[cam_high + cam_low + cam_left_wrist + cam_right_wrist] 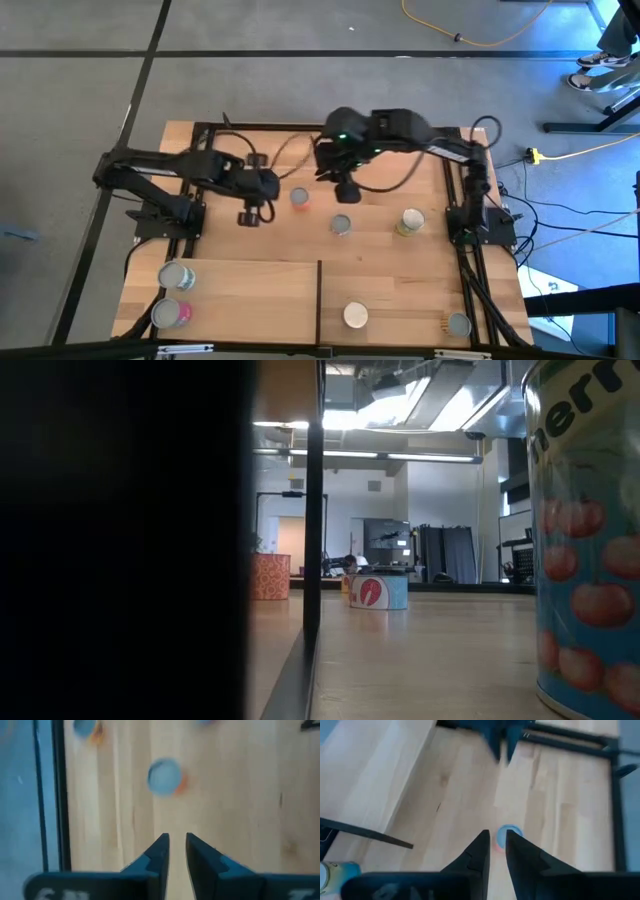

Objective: Pick and place cans onto a shelf
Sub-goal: Put the canned saucy meatballs on the shelf

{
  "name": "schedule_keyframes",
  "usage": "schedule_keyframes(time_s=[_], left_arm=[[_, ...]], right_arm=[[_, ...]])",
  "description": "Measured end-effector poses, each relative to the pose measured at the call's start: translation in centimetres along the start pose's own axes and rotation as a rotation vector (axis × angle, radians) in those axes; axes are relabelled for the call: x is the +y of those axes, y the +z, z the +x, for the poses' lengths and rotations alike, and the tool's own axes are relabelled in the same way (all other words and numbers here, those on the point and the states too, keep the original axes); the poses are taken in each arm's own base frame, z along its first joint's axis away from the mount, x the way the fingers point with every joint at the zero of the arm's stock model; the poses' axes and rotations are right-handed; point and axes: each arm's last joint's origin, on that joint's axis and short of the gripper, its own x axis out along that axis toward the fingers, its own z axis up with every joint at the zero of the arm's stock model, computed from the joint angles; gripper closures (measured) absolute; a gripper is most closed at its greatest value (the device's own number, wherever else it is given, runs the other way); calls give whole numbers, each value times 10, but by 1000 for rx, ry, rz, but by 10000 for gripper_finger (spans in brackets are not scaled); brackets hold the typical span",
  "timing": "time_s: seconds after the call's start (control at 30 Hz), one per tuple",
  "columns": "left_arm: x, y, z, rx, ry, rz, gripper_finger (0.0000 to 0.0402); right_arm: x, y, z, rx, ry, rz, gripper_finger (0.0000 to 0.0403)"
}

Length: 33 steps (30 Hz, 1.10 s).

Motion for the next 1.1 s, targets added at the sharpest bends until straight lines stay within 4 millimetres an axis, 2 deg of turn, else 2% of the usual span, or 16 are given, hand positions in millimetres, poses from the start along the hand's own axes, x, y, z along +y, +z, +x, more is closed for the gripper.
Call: schedule_keyframes(time_s=[0.1,0.27,0.4,0.53,0.67,0.83,1.1], left_arm=[[-9,3,24,-78,-63,160,344],[-17,-2,63,-179,-64,266,344],[-19,-11,90,-223,-39,278,344],[-17,-24,112,-229,-15,243,344],[-16,-35,126,-226,-11,220,344],[-19,-46,140,-264,-31,206,344],[-21,-52,149,-307,24,241,344]], right_arm=[[6,-1,-25,-24,-43,-13,339],[11,-5,-54,-54,-73,-17,339],[15,-8,-71,-75,-76,-32,339],[17,-10,-80,-83,-79,-35,339],[19,-11,-87,-92,-82,-37,339],[19,-12,-88,-91,-81,-38,339],[19,-12,-88,-89,-83,-72,339]])
